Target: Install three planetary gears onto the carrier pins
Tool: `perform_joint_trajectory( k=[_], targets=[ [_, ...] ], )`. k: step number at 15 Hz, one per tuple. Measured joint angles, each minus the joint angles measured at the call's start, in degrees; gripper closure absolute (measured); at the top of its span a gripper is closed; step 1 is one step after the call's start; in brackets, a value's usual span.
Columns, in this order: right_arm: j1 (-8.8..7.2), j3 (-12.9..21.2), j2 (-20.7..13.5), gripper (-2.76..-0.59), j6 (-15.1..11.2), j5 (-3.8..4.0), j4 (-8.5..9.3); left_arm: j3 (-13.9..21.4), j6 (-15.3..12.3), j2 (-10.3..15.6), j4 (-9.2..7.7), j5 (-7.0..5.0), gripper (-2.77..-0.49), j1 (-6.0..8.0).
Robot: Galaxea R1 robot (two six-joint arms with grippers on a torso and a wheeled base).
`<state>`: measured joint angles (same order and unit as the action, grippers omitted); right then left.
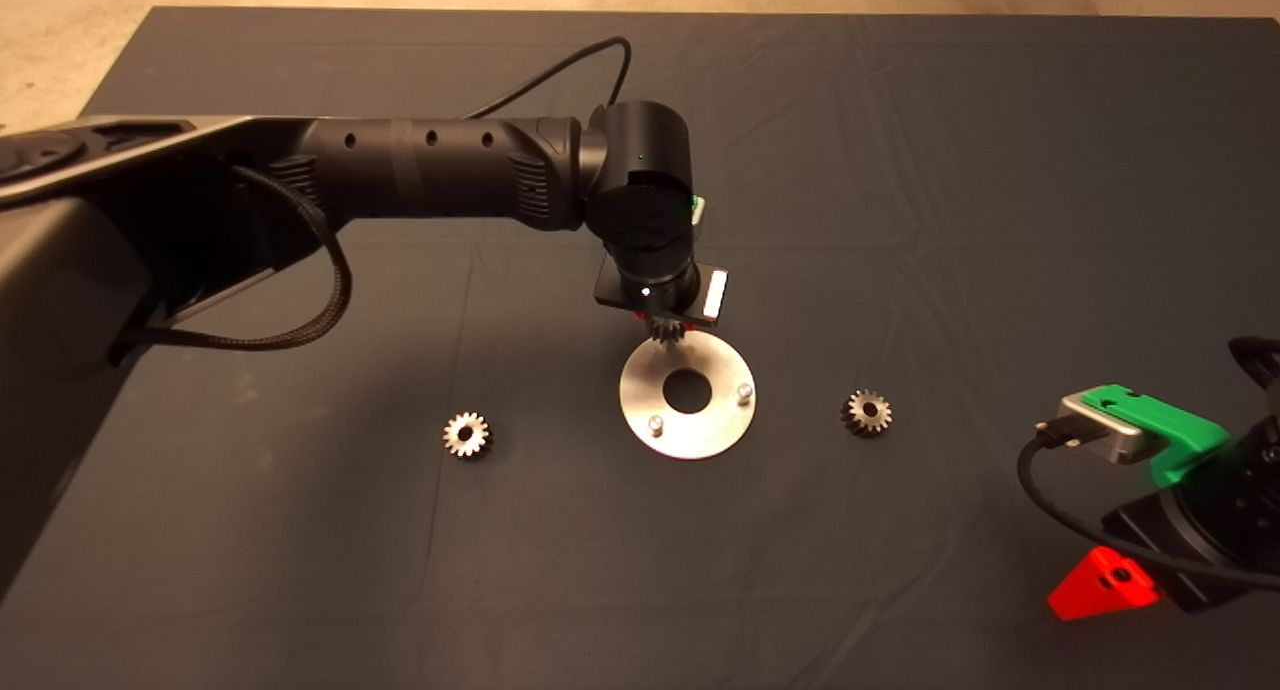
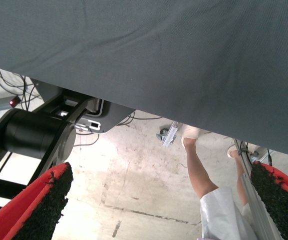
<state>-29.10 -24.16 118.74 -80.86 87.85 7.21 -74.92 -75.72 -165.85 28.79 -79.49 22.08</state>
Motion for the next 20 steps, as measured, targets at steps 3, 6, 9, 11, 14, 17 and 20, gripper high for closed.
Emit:
perform_joint_trajectory(
  k=[3, 6, 9, 11, 14, 17, 20],
  targets=[
    [0.0, 0.0, 0.0, -2.65, 0.0, 0.0, 0.01, 2.7, -0.1, 0.8, 0.18, -0.05, -0.9, -0.33],
    [0.0, 0.0, 0.0, -2.65, 0.0, 0.02, 0.01, 4.3, -1.2, 1.8, 0.11, -0.07, -0.9, -0.33],
    [0.0, 0.0, 0.0, -2.65, 0.0, 0.0, 0.01, 4.3, -1.2, 1.9, 0.11, -0.2, -0.9, -0.33],
    [0.0, 0.0, 0.0, -2.64, 0.0, 0.02, 0.01, 3.8, -1.2, 1.8, 0.11, -0.19, -0.9, -0.33],
    [0.0, 0.0, 0.0, -2.65, 0.0, 0.02, 0.01, 3.2, -0.9, 1.5, 0.12, -0.07, -0.9, -0.33],
    [0.0, 0.0, 0.0, -2.65, 0.0, 0.02, 0.01, 2.5, -0.2, 1.5, 0.18, 0.01, -0.9, -0.28],
    [0.0, 0.0, 0.0, -2.65, 0.0, 0.0, 0.01, 2.1, 0.1, 1.5, 0.18, 0.11, -0.9, -0.28]
  ],
)
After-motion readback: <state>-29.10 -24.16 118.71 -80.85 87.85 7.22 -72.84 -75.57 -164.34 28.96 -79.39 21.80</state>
